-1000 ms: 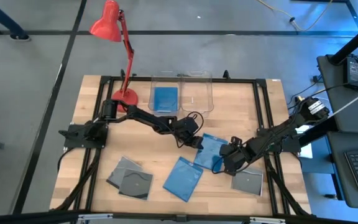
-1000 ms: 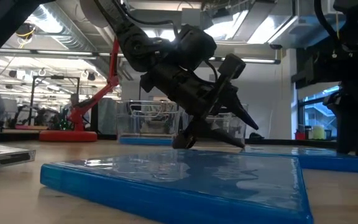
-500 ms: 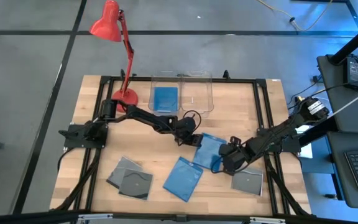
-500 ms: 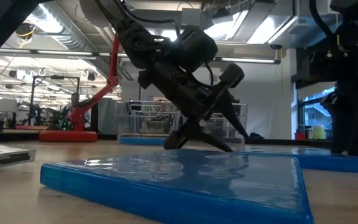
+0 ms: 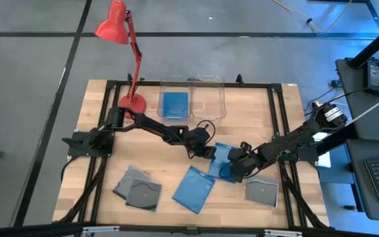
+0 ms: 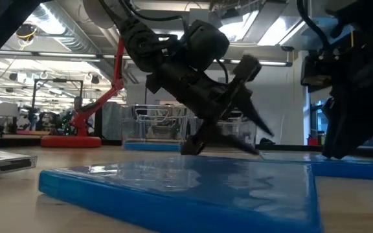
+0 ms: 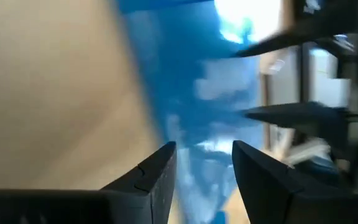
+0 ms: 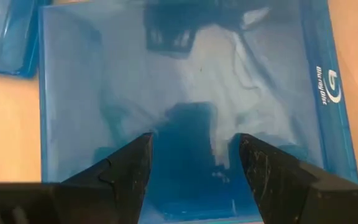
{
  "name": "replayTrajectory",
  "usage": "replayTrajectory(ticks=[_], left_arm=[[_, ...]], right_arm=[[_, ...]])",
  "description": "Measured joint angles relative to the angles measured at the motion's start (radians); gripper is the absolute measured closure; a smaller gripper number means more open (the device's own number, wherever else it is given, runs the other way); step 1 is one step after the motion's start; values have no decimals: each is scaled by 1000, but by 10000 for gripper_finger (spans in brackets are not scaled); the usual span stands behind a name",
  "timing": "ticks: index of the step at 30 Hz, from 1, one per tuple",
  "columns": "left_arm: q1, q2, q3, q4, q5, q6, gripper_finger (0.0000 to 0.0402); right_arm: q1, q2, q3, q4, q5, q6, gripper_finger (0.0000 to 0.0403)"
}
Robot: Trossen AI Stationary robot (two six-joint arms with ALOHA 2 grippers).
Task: Pick & place jewel cases by type
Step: Put the right blue CD case into the left transparent bin
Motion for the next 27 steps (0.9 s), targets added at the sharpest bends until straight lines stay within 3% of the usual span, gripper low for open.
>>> replayTrajectory(ticks=[5, 12, 20, 27], left_arm=[[7, -1, 1, 118, 3, -8, 258], [23, -1, 1, -18, -1, 2, 271], [54, -4, 1, -38, 19, 22, 293], [25, -9, 4, -105, 21, 58, 313]], right_arm=[[-4, 39, 2, 53, 1, -27, 160], [-4, 5, 5, 43, -37, -47, 160], [-3, -39, 115, -186, -18, -98, 160], [19, -39, 126, -275, -79, -54, 160]])
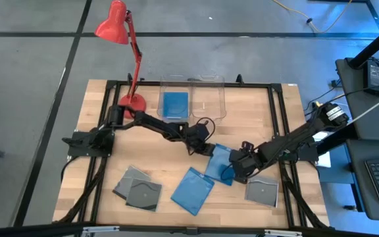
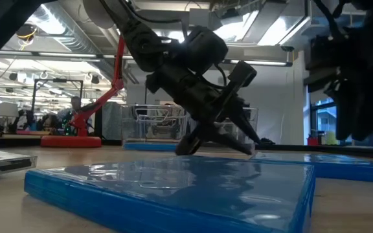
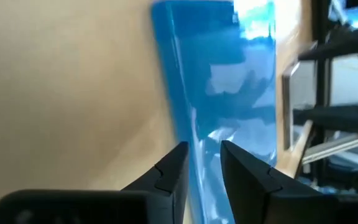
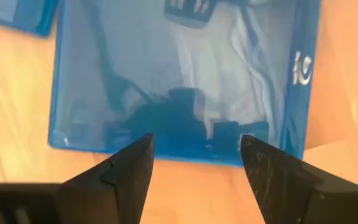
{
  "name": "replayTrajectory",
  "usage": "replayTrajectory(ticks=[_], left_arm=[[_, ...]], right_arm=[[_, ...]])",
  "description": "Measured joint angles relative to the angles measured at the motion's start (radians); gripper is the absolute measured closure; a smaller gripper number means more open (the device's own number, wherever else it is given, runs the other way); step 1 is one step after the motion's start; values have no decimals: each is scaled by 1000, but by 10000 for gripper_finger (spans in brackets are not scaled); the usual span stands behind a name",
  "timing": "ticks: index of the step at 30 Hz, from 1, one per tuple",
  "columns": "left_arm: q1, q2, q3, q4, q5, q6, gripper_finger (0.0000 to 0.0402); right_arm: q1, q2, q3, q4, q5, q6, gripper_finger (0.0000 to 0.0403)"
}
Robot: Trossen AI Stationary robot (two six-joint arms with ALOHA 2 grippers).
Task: Pick & place jewel cases by type
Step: Put the right blue CD case into the left transparent bin
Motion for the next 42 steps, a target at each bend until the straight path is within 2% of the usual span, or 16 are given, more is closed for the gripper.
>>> replayTrajectory(ticks=[7, 10, 18, 22, 27, 35, 42], left_arm=[[-38, -3, 3, -49, -106, -1, 320], [-40, -3, 1, -38, -125, -1, 319], [-39, -1, 0, -13, -165, 22, 317], [-28, 0, 0, -17, -108, -6, 303], [-17, 0, 0, -31, -45, -11, 256], [-17, 1, -2, -11, -26, -11, 186], [-21, 9, -5, 204, 46, -58, 171]], right_arm=[[29, 25, -15, 9, -8, 6, 160], [29, 61, -39, 36, -40, 18, 160], [34, 103, -48, 64, -19, -11, 160], [34, 105, -50, 70, -19, -19, 160], [34, 107, -52, 108, 13, -22, 160], [33, 114, -56, 207, 85, -2, 160], [24, 179, -52, 349, 121, -43, 160]])
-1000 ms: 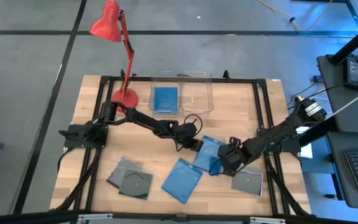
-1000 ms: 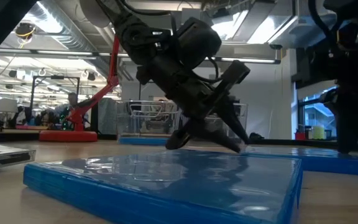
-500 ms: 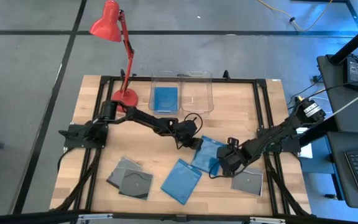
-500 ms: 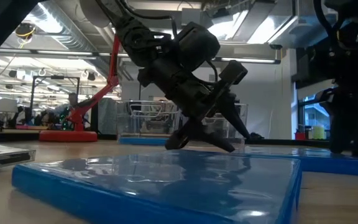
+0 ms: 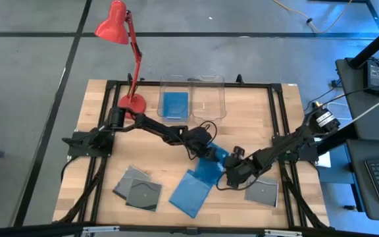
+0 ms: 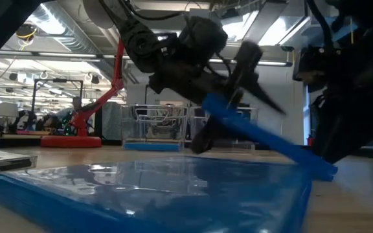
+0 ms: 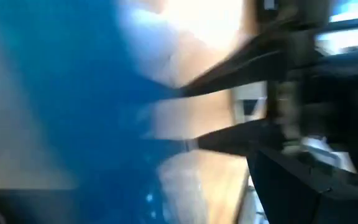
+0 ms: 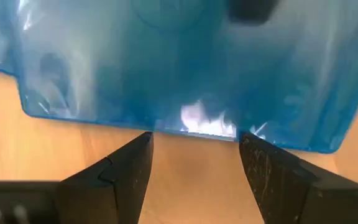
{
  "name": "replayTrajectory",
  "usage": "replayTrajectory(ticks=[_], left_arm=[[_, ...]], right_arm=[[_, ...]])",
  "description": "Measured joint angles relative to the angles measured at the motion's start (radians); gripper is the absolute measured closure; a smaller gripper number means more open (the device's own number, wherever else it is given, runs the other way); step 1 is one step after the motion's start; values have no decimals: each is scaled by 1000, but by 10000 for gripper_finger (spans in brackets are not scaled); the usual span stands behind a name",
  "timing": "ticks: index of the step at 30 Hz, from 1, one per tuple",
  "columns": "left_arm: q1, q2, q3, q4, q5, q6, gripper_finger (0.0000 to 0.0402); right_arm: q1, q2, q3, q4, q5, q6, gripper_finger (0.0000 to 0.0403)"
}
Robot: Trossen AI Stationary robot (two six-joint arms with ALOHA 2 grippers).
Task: Pick & place jewel cases by type
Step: Put the right blue CD case into the left transparent bin
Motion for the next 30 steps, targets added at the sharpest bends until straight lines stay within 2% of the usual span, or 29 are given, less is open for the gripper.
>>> replayTrajectory(ticks=[10, 14, 18, 30], left_arm=[[8, -1, 2, -4, 10, 42, 172], [8, -2, 2, -3, 21, 49, 184], [7, -3, 2, -9, 22, 49, 221], [33, -4, 3, -17, 27, 69, 366]], right_arm=[[0, 33, -2, 5, -21, 22, 160], [0, 33, -2, 4, -21, 22, 160], [0, 33, -2, 2, -21, 22, 160], [-2, 21, -2, -4, -24, 23, 160]])
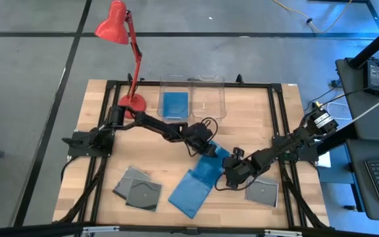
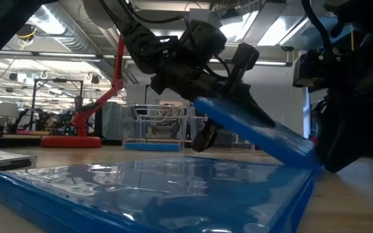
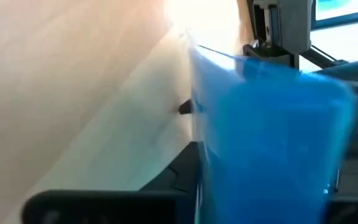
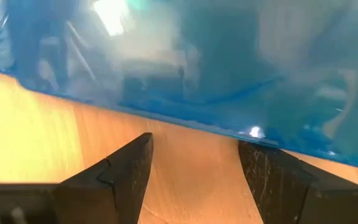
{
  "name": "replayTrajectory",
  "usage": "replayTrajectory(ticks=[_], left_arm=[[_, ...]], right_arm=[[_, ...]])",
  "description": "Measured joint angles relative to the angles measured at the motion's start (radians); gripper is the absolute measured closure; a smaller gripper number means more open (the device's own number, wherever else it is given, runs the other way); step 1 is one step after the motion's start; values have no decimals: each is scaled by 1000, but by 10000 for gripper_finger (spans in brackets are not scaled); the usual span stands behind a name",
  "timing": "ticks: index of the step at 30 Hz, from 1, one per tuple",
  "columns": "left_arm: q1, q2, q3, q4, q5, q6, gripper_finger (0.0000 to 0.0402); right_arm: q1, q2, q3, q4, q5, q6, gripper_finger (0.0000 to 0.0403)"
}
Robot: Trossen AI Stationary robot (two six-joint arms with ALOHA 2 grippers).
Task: Pick & place jewel cases by type
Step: Put the right blue CD case into the left transparent bin
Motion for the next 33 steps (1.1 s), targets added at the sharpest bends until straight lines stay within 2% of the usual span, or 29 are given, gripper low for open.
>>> replayTrajectory(ticks=[3, 7, 12, 15, 21, 26, 29, 33], left_arm=[[11, -1, 1, 2, 16, 7, 390], [34, -22, 1, 29, 121, 7, 387], [70, -126, 1, 25, 167, 37, 385], [107, -221, -2, 2, 160, 91, 387], [209, -458, 3, -150, 90, 277, 385], [320, -622, 5, -359, -31, 441, 386], [374, -659, 2, -501, -136, 577, 386], [440, -655, 1, -575, -159, 659, 386]], right_arm=[[0, -14, -1, -9, -7, -2, 160], [0, -60, -5, -81, -20, 1, 160], [0, -123, -5, -158, -11, 45, 160], [0, -142, -1, -157, -4, 59, 160], [-17, -141, -3, -151, 49, 100, 160], [-56, -141, -2, -142, 66, 134, 160], [-87, -141, -2, -125, 103, 132, 160], [-140, -141, -2, -84, 131, 130, 160]])
